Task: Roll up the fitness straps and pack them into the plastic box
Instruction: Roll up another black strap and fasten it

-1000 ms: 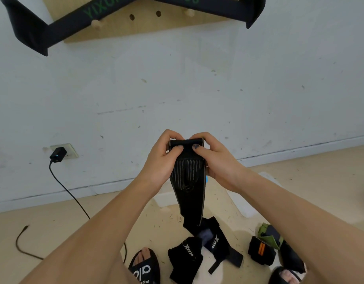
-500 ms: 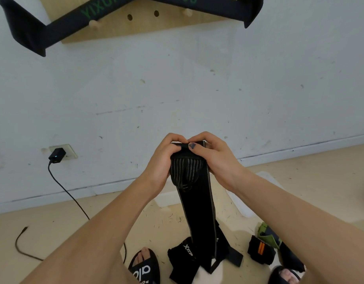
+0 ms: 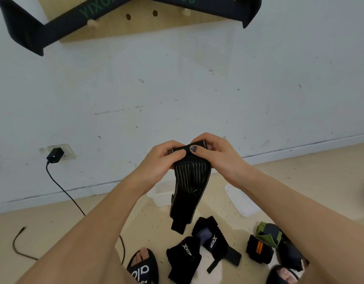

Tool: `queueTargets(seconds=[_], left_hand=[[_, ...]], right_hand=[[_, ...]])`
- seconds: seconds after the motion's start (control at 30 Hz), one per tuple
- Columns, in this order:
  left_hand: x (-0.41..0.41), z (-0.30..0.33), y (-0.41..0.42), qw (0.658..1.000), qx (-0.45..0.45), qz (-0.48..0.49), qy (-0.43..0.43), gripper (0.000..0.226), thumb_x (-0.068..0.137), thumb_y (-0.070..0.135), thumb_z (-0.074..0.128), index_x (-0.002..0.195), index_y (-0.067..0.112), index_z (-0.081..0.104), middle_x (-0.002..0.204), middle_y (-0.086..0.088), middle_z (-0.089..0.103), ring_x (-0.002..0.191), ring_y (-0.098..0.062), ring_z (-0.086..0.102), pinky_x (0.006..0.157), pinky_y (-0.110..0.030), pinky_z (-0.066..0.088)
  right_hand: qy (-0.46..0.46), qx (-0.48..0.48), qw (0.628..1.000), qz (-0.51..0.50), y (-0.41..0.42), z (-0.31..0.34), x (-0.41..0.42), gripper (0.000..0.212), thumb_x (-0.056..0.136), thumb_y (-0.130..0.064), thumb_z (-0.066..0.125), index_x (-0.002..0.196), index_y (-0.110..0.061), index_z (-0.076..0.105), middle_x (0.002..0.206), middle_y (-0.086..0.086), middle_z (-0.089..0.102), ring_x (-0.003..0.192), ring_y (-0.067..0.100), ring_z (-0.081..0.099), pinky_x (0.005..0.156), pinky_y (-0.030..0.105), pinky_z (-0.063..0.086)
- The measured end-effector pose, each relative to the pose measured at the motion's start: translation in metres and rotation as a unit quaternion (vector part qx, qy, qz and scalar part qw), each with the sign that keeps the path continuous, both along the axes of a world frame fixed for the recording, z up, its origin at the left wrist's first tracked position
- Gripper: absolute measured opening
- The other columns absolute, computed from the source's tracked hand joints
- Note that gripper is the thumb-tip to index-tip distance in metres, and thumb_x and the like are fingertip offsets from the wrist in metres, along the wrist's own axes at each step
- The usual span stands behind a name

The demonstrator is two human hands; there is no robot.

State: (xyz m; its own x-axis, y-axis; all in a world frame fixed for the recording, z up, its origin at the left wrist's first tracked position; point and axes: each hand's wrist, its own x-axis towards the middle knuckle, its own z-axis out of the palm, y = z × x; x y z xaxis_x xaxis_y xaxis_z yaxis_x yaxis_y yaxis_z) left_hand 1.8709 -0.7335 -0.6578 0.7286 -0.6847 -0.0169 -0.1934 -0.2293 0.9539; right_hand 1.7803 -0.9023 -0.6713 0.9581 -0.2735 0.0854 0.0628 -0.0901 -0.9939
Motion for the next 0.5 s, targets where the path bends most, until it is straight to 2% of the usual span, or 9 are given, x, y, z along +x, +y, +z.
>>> queueTargets(seconds=[0.07, 0.17, 0.27, 0.33, 0.43, 0.5], left_hand=[[-0.0003, -0.0003, 0.0019, 0.999, 0.004, -0.001, -0.053, 0.014, 0.103, 0.015, 0.058, 0.107, 0.017, 0.071, 0.101, -0.006, 0.071, 0.098, -0.016, 0.068, 0.093, -0.033, 0.054], [-0.003, -0.0013, 0.0029, 0.994, 0.0, 0.005, -0.111, 0.012, 0.102, 0.011, 0.058, 0.105, 0.019, 0.067, 0.095, 0.003, 0.069, 0.09, -0.009, 0.064, 0.082, -0.024, 0.052], [-0.0036, -0.0021, 0.0016, 0.993, -0.022, 0.011, -0.118, 0.011, 0.102, 0.009, 0.058, 0.104, 0.018, 0.064, 0.096, 0.004, 0.07, 0.092, -0.011, 0.065, 0.082, -0.022, 0.053], [-0.0041, -0.0033, 0.0008, 0.993, -0.031, 0.013, -0.117, 0.01, 0.102, 0.009, 0.058, 0.102, 0.018, 0.062, 0.093, 0.009, 0.068, 0.089, -0.007, 0.064, 0.079, -0.019, 0.052], [-0.0047, -0.0048, -0.0004, 0.99, -0.015, 0.02, -0.139, 0.014, 0.102, 0.009, 0.057, 0.097, 0.023, 0.06, 0.084, 0.018, 0.064, 0.081, -0.003, 0.059, 0.073, -0.015, 0.049], [-0.005, -0.0052, -0.0009, 0.988, -0.013, 0.031, -0.152, 0.016, 0.101, 0.008, 0.058, 0.095, 0.023, 0.059, 0.082, 0.019, 0.063, 0.079, -0.003, 0.058, 0.072, -0.015, 0.048]], right_hand=[[0.019, 0.025, 0.999, 0.024, -0.0012, 0.0001, -0.0018, 0.011, 0.102, -0.016, 0.064, 0.11, -0.01, 0.068, 0.088, 0.008, 0.066, 0.081, 0.017, 0.067, 0.074, 0.029, 0.057], [0.068, 0.04, 0.995, 0.058, -0.002, 0.0027, -0.0052, 0.017, 0.102, -0.024, 0.064, 0.116, -0.015, 0.067, 0.099, 0.016, 0.072, 0.093, 0.021, 0.074, 0.085, 0.036, 0.062], [0.065, 0.026, 0.996, 0.051, 0.0016, 0.0035, -0.0055, 0.021, 0.104, -0.033, 0.061, 0.115, -0.017, 0.069, 0.095, 0.005, 0.075, 0.091, 0.017, 0.075, 0.082, 0.036, 0.063], [0.047, 0.027, 0.998, 0.028, 0.0035, 0.0042, -0.004, 0.02, 0.105, -0.031, 0.059, 0.113, -0.016, 0.07, 0.089, 0.004, 0.072, 0.084, 0.016, 0.073, 0.078, 0.036, 0.062], [0.035, 0.036, 0.998, 0.034, 0.0039, 0.0045, -0.0028, 0.016, 0.105, -0.023, 0.059, 0.116, -0.017, 0.07, 0.096, 0.019, 0.072, 0.086, 0.021, 0.073, 0.079, 0.037, 0.062], [0.038, 0.055, 0.997, 0.044, 0.0047, 0.0044, -0.0027, 0.016, 0.104, -0.019, 0.06, 0.118, -0.018, 0.069, 0.098, 0.015, 0.072, 0.089, 0.019, 0.073, 0.078, 0.033, 0.061]])
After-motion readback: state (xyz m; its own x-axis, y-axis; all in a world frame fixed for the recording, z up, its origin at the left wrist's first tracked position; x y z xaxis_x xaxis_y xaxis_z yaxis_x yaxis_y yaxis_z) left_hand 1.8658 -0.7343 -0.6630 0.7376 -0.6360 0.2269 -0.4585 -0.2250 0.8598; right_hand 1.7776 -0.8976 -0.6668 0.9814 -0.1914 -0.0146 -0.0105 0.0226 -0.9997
